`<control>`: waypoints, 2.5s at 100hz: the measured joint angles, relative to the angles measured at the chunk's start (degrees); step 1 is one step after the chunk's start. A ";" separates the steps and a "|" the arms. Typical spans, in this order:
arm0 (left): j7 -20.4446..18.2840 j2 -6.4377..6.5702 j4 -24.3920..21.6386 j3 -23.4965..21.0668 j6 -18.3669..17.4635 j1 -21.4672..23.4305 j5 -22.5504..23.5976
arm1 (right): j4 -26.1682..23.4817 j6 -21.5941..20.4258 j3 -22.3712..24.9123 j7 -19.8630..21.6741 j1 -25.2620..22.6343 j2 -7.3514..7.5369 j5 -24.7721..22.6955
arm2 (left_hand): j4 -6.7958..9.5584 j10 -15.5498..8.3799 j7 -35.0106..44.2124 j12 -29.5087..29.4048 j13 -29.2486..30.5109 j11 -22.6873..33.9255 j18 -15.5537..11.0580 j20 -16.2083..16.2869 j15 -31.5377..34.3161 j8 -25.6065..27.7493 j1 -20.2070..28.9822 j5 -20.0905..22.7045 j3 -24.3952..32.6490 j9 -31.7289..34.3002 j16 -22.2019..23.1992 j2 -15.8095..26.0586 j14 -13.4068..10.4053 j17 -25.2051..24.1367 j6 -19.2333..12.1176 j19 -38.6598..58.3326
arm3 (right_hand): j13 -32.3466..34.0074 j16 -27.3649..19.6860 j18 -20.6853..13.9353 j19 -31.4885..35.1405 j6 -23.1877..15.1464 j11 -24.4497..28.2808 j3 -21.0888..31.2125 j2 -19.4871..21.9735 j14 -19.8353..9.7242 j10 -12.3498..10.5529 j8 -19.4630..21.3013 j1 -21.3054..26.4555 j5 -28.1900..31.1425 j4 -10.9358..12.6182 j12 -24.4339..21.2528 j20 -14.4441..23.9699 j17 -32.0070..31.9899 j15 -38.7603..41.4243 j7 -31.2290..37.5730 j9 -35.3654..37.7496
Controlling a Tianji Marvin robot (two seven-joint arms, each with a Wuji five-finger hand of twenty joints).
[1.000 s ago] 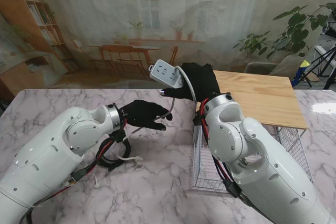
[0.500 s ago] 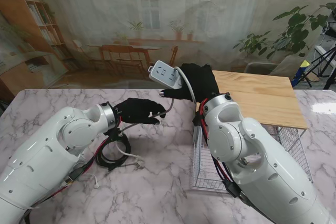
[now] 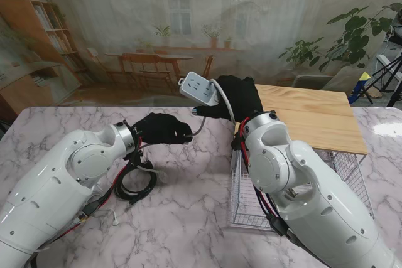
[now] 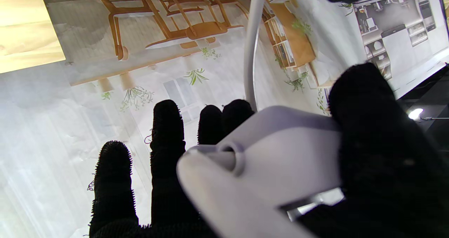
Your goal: Load the small electronics into the mesh drawer
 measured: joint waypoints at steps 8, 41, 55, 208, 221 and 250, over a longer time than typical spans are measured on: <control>-0.61 0.35 -0.08 0.48 -1.52 -0.02 -1.74 | 0.56 0.44 -0.52 -0.03 0.70 -0.01 0.02 | 0.00 -0.03 1.31 0.82 0.66 1.28 -0.05 0.00 0.35 1.29 0.00 0.00 0.00 0.60 -0.14 0.00 -0.27 0.41 0.00 0.04 | 0.00 0.00 0.00 0.00 0.00 0.00 0.00 0.00 0.00 0.00 0.00 0.00 0.00 0.00 0.00 0.00 0.00 0.00 0.00 0.00; -3.60 1.41 -6.17 0.82 -7.92 2.44 -4.48 | 6.15 3.52 -3.04 0.22 5.29 -0.27 -0.75 | 0.00 -0.74 3.51 7.50 0.66 5.37 -1.09 2.08 5.92 6.88 -0.10 -0.28 -0.13 0.65 3.87 0.00 -1.29 0.62 1.03 1.40 | 0.00 0.00 0.00 -0.01 0.00 0.00 0.00 0.00 0.00 0.00 0.00 -0.01 0.00 0.00 0.03 0.00 0.00 0.00 0.00 0.00; -3.95 1.50 -9.03 -0.88 -10.92 4.68 -5.08 | 8.49 4.34 -4.12 0.28 6.67 -0.37 -1.10 | 0.00 -0.82 3.78 8.58 1.04 5.99 -1.50 3.56 6.79 7.69 -0.10 -0.29 -0.13 0.65 4.56 0.00 -1.70 0.97 3.43 2.35 | 0.00 0.00 0.00 -0.11 0.01 0.01 0.00 -0.03 0.00 0.00 0.00 -0.02 0.11 0.01 0.04 0.00 0.00 0.00 0.00 0.00; -0.67 -0.04 -11.97 -7.23 -0.38 -7.38 4.42 | 9.45 -6.92 -7.61 1.53 1.97 0.53 -1.43 | -0.99 -2.21 5.80 18.76 3.63 8.64 -3.64 14.22 19.78 10.56 -1.25 0.02 -0.71 2.81 20.59 -0.73 -4.34 3.71 -7.01 10.16 | 0.61 0.22 0.00 -0.14 0.01 0.29 0.00 -0.14 0.00 0.00 -0.01 -0.15 0.48 0.01 0.05 0.12 0.13 0.00 0.00 0.00; 0.43 -0.33 -11.57 -8.25 0.05 -6.05 6.11 | 8.81 -6.74 -6.72 1.30 1.30 0.51 -1.75 | -0.17 -2.05 -0.96 9.38 -3.72 0.77 -2.34 12.75 4.93 5.28 -0.67 -2.36 -0.60 -3.94 15.15 1.00 -1.79 -4.22 -5.02 -0.34 | 0.61 0.22 0.00 -0.14 0.01 0.29 0.00 -0.14 0.00 0.00 -0.01 -0.15 0.48 0.01 0.05 0.13 0.13 0.00 0.00 0.00; -0.29 -0.21 -4.51 -12.23 1.66 -4.01 11.00 | 8.53 -5.81 -5.74 0.96 1.20 0.52 -2.20 | 1.38 1.24 -14.22 -4.92 -18.12 -11.34 0.51 5.91 -10.61 3.79 0.02 -7.40 8.01 -20.54 -0.25 1.61 2.25 -16.69 -2.86 -11.18 | 0.61 0.22 0.00 -0.14 0.01 0.29 0.00 -0.14 0.00 0.00 -0.01 -0.15 0.48 0.01 0.05 0.13 0.13 0.00 0.00 0.00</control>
